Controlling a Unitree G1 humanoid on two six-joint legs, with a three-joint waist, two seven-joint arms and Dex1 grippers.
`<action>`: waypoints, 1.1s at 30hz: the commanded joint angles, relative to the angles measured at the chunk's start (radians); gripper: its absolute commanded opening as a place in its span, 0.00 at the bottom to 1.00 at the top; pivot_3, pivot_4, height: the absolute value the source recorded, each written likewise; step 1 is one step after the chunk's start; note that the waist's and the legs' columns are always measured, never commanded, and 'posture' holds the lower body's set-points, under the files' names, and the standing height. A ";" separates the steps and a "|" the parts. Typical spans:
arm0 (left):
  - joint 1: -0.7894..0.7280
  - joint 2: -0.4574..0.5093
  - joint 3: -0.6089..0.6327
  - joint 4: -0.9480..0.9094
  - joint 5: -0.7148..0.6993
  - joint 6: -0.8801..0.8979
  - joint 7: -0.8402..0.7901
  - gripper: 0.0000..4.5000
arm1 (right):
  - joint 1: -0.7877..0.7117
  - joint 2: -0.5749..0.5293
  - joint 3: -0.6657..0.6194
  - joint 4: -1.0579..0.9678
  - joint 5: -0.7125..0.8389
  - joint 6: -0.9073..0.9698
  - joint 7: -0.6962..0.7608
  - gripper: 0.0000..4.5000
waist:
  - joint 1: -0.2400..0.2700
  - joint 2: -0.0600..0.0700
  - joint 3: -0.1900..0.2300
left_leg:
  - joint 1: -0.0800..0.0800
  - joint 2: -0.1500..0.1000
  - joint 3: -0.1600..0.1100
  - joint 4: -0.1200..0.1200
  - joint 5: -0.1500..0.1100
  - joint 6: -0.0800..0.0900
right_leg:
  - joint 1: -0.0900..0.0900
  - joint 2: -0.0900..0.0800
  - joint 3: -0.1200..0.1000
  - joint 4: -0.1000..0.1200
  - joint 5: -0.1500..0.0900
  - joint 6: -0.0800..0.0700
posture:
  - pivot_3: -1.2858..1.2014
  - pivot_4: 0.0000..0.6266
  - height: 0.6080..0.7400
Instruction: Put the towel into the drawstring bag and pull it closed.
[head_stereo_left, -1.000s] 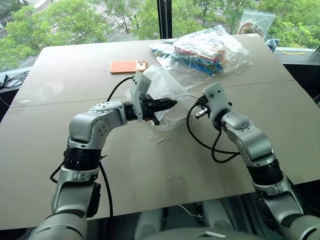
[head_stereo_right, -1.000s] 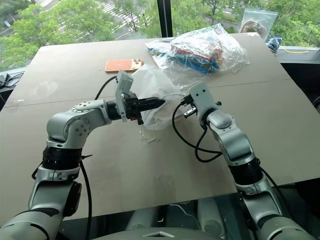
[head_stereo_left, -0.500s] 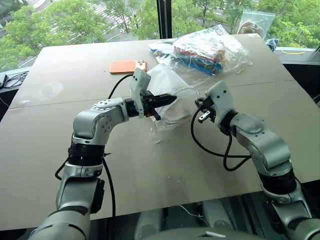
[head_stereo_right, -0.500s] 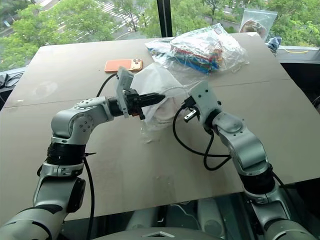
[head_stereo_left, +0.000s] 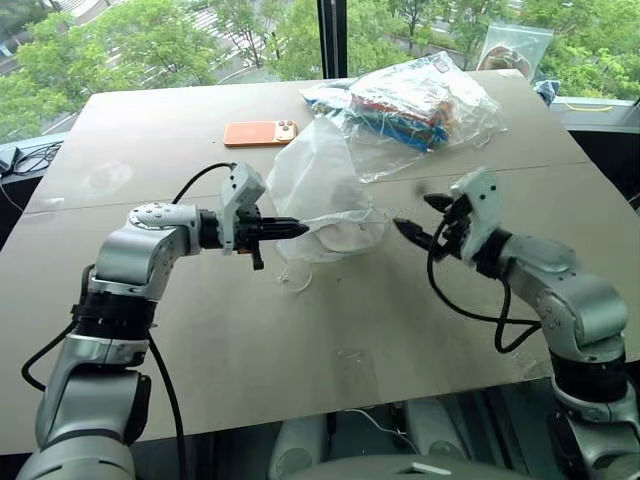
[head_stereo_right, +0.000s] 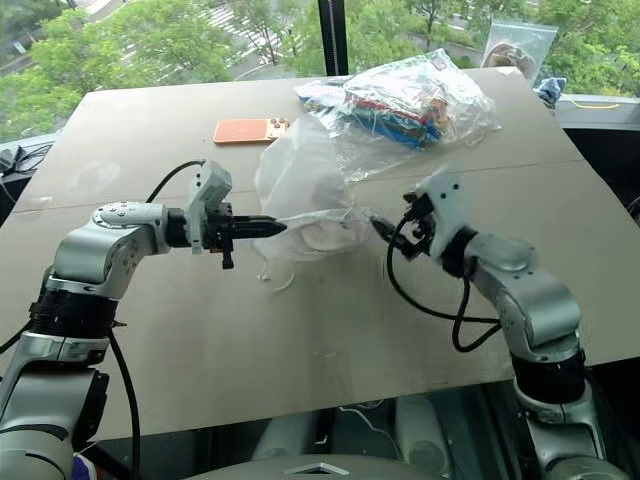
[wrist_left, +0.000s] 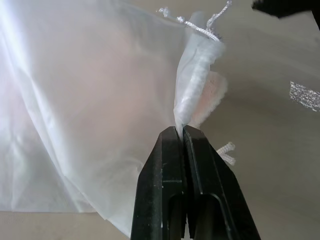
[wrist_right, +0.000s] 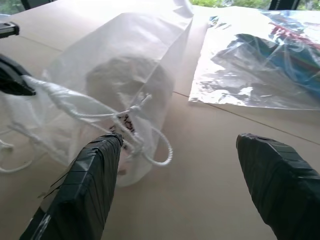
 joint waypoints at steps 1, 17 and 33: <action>-0.014 -0.011 0.012 -0.011 0.012 -0.038 -0.018 0.00 | -0.087 -0.020 0.064 0.134 -0.073 -0.118 0.020 0.87 | -0.004 0.000 0.000 | 0.000 0.000 0.001 0.000 0.000 0.000 | 0.000 0.000 0.001 0.000 0.000 0.000 | 0.52 0.24 1.00; 0.034 -0.032 0.029 -0.075 0.018 -0.041 0.002 0.00 | -0.271 0.046 0.104 0.367 -0.029 -0.063 0.105 0.87 | -0.004 0.000 0.000 | -0.001 0.001 -0.001 0.001 0.000 0.000 | 0.000 0.000 0.000 0.000 0.000 0.000 | 0.52 0.24 1.00; 0.078 -0.046 0.044 -0.144 0.001 -0.014 0.044 0.00 | -0.310 0.104 0.060 0.461 0.041 0.048 0.097 0.30 | -0.006 0.000 0.000 | 0.000 0.000 -0.001 0.001 0.000 0.000 | -0.001 0.000 0.001 0.001 0.000 0.000 | 0.52 0.24 1.00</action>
